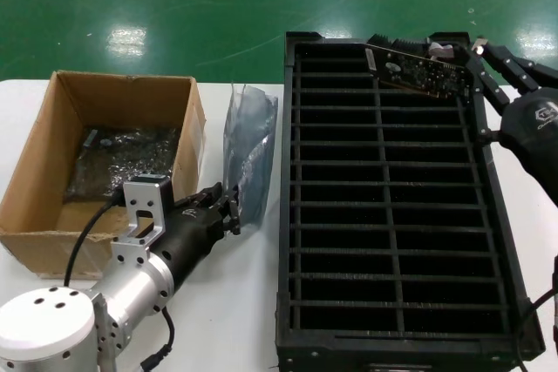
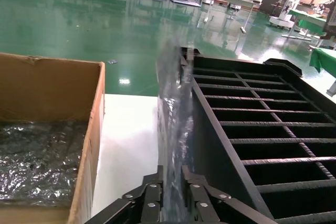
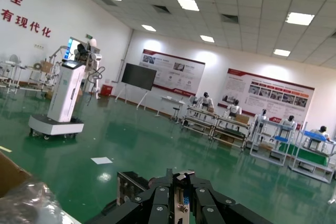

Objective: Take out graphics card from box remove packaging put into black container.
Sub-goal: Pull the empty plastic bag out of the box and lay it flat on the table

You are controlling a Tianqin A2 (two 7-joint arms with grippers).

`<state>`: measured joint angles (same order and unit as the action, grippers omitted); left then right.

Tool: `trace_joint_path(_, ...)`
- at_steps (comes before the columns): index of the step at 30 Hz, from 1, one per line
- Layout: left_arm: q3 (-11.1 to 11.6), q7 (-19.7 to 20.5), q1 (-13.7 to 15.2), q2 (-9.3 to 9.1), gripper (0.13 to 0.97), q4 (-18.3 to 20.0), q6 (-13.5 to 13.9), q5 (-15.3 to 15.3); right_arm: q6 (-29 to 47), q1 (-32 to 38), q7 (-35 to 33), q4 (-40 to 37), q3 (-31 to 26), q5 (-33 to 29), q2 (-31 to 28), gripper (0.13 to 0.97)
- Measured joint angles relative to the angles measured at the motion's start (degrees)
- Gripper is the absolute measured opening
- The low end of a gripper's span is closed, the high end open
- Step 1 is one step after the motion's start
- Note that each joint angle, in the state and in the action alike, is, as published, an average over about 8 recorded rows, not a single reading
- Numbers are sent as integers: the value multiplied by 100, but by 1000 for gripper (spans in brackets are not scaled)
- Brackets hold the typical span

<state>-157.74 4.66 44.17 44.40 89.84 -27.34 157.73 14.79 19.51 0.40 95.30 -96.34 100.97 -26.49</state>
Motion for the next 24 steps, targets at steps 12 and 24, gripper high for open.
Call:
trace_joint_path(12, 0, -217, 200, 386, 316, 161, 319, 0, 1, 105, 1305, 337, -199, -1517, 105, 179)
trace_joint_path(24, 580, -1464, -63, 1008, 576, 979, 553, -708, 2340, 1015, 2536, 1000, -122, -4277, 1058, 179)
